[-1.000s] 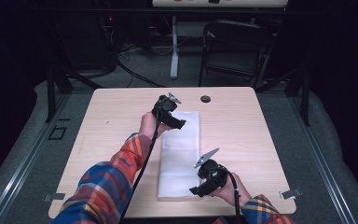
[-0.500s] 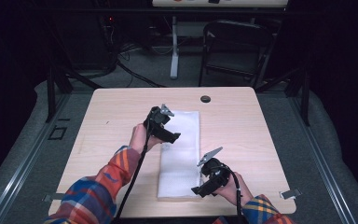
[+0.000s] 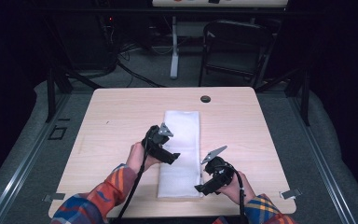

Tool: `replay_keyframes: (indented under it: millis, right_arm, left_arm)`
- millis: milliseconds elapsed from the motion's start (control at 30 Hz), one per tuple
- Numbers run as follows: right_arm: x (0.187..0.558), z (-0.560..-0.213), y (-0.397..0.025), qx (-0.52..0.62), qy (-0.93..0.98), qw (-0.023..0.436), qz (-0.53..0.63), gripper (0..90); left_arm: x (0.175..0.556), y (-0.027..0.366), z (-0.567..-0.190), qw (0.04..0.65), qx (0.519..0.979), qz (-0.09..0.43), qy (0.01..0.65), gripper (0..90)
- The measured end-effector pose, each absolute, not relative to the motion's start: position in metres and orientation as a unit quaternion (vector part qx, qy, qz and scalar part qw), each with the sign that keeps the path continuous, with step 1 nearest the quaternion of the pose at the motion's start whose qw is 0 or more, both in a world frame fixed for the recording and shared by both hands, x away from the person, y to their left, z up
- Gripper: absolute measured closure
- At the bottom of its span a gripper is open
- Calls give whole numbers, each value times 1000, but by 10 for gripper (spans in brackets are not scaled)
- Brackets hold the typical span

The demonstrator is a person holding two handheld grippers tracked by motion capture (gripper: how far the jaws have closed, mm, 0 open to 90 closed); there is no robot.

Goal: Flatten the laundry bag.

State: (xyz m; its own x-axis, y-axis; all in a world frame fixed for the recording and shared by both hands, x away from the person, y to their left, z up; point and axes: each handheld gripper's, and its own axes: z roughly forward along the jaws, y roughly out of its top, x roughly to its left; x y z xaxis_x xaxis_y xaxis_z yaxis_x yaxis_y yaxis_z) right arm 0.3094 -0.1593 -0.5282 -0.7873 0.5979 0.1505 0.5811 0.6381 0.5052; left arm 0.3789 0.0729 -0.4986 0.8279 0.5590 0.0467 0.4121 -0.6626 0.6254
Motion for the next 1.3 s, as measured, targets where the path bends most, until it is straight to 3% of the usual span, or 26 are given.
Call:
replay_keyframes:
  millis: [733, 933, 1033, 1300]
  right_arm:
    - [312, -526, -168, 340, 901, 22, 268, 136]
    - [314, -527, -168, 339, 904, 16, 260, 142]
    - [314, -527, -168, 338, 904, 15, 261, 143]
    - [316, -530, -168, 344, 905, 10, 250, 148]
  left_arm:
    - [296, 50, -522, 302, 928, 61, 210, 48]
    - [290, 40, -530, 300, 934, 53, 186, 147]
    - [288, 35, -534, 293, 938, 47, 177, 152]
    - [286, 27, -545, 277, 948, 30, 154, 341]
